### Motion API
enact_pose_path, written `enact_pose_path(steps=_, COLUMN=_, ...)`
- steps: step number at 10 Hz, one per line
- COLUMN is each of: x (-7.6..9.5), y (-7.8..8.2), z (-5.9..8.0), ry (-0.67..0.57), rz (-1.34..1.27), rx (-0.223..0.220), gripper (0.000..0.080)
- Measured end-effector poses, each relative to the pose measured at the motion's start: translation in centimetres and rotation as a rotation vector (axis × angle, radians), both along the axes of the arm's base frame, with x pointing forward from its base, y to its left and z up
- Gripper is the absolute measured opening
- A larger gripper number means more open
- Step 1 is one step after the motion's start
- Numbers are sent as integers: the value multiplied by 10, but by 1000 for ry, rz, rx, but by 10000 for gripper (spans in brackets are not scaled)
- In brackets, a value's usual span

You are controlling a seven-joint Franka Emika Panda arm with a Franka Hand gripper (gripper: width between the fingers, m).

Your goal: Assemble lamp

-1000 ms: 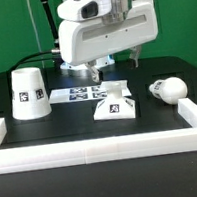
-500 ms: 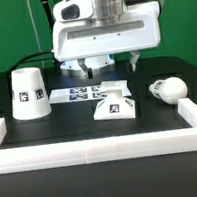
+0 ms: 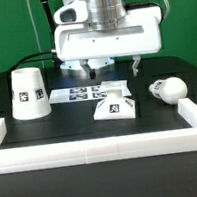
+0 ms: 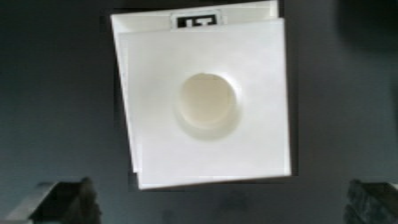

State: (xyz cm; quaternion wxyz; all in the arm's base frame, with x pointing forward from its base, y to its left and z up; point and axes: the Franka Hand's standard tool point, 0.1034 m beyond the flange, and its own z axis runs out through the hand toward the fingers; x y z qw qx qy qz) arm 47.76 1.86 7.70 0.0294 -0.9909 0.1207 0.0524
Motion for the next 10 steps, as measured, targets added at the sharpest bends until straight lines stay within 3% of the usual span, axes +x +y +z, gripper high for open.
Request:
enact_pose_path(steps=5, x=-8, y=14, z=-10, ry=-67, rz=96, rx=-20, gripper=699)
enact_pose_path(steps=10, x=-12, y=6, z=-19, ry=-66, rz=89, rx=-12, gripper=699)
